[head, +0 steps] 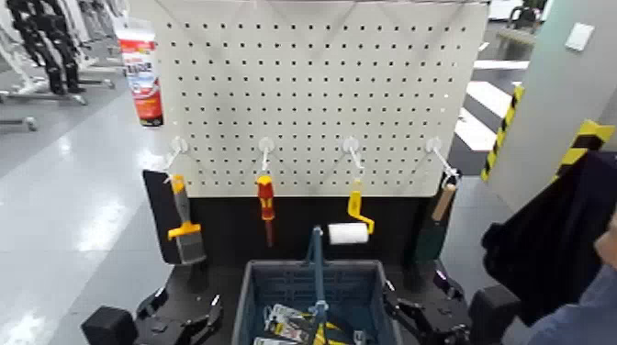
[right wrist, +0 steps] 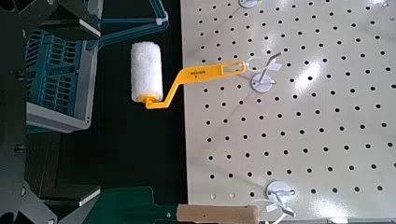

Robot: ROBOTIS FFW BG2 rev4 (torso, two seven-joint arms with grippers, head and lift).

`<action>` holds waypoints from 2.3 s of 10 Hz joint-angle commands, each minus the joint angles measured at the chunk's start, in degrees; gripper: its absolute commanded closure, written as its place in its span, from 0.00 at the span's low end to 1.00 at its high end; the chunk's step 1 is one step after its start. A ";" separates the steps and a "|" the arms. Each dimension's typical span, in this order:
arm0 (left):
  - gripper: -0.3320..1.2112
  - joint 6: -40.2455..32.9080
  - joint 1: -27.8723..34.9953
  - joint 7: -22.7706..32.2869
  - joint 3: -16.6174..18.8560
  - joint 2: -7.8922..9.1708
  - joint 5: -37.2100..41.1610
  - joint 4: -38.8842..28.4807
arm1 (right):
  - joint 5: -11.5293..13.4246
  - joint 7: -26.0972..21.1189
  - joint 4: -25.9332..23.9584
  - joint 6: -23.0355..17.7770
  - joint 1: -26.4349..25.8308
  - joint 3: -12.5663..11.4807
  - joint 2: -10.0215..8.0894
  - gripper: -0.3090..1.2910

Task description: Put the tool with the wooden handle into the crate.

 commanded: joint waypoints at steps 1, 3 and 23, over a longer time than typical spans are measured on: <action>0.28 -0.47 0.10 -0.01 0.04 0.36 -0.53 0.01 | 0.00 0.00 0.04 0.00 0.07 0.00 0.11 0.28; 0.28 -0.12 0.01 -0.01 -0.14 0.18 -0.80 0.10 | 0.00 0.00 0.13 0.00 -0.02 0.09 0.11 0.28; 0.28 1.02 -0.78 -1.24 -0.05 -0.43 -0.27 1.33 | 4.39 31.38 3.12 15.64 -12.50 -18.19 -9.47 0.28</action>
